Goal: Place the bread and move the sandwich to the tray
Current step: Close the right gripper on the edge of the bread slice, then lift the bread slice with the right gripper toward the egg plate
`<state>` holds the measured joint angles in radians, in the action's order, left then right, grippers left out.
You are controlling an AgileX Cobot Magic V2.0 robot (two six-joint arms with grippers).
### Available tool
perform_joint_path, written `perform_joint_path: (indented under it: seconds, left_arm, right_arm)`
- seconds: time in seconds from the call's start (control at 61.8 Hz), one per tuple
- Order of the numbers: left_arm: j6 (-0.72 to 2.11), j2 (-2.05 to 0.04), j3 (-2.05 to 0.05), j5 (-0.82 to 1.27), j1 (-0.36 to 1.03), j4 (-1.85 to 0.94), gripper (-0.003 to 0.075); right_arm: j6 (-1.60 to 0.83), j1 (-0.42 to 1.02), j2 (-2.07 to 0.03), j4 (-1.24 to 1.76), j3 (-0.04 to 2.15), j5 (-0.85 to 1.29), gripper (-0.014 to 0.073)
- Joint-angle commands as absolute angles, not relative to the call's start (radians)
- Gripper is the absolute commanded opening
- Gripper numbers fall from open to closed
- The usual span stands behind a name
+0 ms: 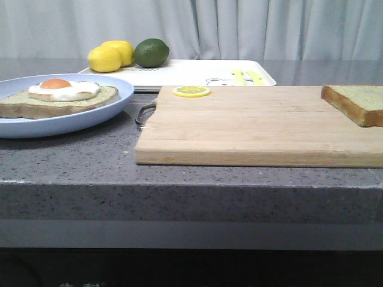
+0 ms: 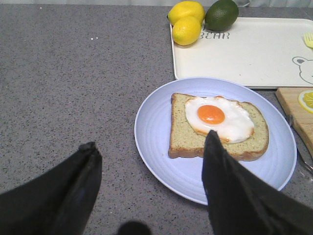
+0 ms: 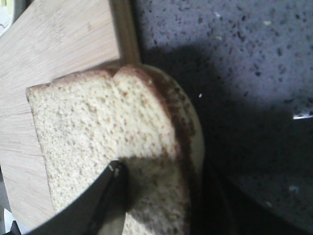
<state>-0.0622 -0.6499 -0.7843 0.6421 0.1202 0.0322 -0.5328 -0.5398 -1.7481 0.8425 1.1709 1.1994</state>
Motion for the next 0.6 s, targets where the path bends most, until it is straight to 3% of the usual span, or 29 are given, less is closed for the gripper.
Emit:
perform_joint_path:
  seconds: [0.0,0.582]
  left_arm:
    - [-0.072,-0.656,-0.811,0.566,0.127,0.034,0.0438]
    - [-0.072,-0.656,-0.811,0.552,0.127,0.034,0.0438]
  right_arm:
    - [-0.55,-0.542,-1.712,0.872,1.192,1.342,0.0245]
    - [-0.549,-0.543,-1.642,0.921,1.192,1.342,0.0234]
